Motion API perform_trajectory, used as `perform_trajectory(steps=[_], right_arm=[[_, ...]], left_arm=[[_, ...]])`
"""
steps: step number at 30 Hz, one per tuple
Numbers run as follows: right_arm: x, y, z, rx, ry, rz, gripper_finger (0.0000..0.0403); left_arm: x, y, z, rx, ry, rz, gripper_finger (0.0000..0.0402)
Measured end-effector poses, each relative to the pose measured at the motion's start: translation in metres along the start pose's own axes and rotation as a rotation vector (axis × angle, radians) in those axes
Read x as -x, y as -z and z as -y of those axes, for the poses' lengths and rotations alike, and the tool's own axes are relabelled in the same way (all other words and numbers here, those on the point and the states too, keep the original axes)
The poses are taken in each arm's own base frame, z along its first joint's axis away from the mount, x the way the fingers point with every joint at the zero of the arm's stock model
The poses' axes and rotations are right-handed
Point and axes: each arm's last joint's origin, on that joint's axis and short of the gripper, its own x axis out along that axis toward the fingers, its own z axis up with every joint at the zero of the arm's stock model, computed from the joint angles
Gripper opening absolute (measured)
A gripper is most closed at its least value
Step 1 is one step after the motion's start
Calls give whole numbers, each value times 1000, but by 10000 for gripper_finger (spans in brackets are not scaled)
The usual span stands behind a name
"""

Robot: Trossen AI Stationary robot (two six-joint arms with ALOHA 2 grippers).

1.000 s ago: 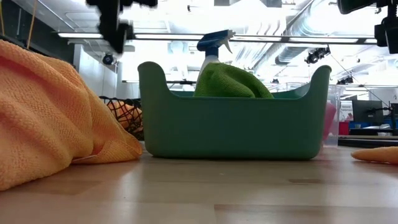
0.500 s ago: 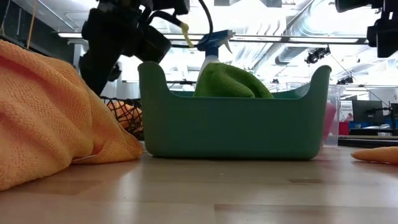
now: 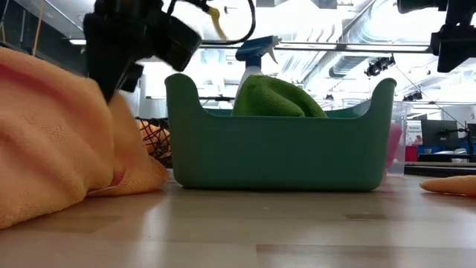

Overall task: Sort microfiber towel by color & place in baskets
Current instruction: Put the orange towel into the circular wire basket

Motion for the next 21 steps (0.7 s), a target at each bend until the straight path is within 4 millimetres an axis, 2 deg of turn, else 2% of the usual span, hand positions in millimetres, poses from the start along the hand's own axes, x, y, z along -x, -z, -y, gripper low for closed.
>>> perform_trajectory(steps=[2, 7, 10, 13, 21], right_arm=[[0, 0, 0, 0, 0, 0, 323], [0, 0, 1, -2, 6, -3, 323], [0, 0, 1, -9, 11, 3, 323], [0, 0, 1, -31, 12, 6, 323], [0, -1, 1, -34, 35, 56, 323]], left_arm=[[12, -4, 1, -16, 19, 24, 15], [58, -9, 1, -97, 52, 159, 4], [69, -8, -3, -113, 64, 184, 14], [67, -2, -6, -144, 28, 138, 26], [28, 11, -22, -149, -58, 11, 52]])
